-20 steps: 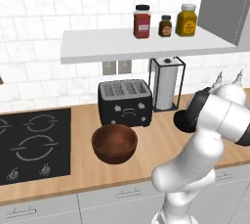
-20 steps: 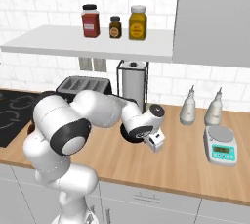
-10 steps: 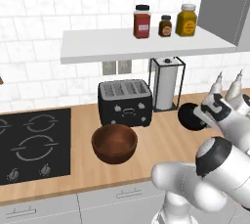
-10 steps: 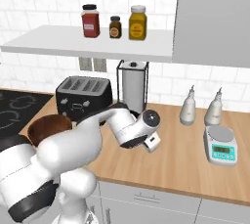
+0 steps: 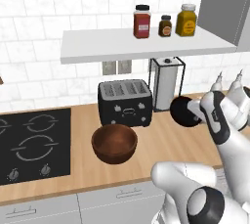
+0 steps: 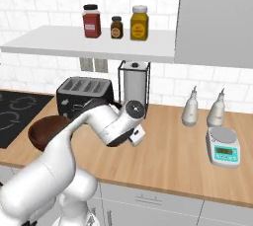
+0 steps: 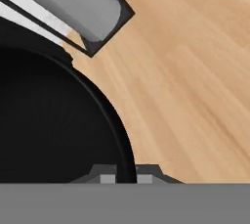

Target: Pick up the bowls on the counter and stack them on top of one another in the open cabinet. Place the smaller bowl on top of the larger bowl.

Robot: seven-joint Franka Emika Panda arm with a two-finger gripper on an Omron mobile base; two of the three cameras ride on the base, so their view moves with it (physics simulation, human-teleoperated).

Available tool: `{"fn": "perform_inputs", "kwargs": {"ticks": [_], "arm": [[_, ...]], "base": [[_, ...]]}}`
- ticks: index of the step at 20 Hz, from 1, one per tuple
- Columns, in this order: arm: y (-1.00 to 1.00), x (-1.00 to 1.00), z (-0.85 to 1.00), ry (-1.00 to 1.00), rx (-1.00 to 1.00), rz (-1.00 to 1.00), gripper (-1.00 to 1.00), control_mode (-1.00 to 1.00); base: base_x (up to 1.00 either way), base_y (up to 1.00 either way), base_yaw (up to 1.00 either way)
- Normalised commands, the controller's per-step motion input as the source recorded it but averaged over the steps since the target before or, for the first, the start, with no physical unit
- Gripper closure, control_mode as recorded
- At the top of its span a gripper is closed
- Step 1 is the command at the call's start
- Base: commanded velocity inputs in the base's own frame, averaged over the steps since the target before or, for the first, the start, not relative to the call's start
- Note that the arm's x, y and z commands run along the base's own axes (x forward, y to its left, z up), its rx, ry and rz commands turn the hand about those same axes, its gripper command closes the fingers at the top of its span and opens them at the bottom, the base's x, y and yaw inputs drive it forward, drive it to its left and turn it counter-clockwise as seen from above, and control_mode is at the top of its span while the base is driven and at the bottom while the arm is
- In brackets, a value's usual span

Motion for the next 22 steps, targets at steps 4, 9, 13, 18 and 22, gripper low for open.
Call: {"fn": "perform_inputs", "kwargs": {"ticks": [4, 9, 13, 18, 22], "arm": [[0.90, -0.32, 0.22, 0.00, 0.02, 0.10, 1.00, -1.00], [0.99, -0.11, 0.03, 0.03, -0.03, 0.02, 1.00, -1.00], [0.89, 0.02, 0.07, 0.19, -0.06, 0.10, 1.00, -1.00], [0.96, 0.22, 0.01, 0.18, -0.12, 0.08, 1.00, -1.00], [0.93, 0.33, 0.00, 0.15, -0.19, 0.00, 1.00, -1.00]], "base": [[0.00, 0.00, 0.00], [0.00, 0.00, 0.00], [0.00, 0.00, 0.00], [0.00, 0.00, 0.00], [0.00, 0.00, 0.00]]}}
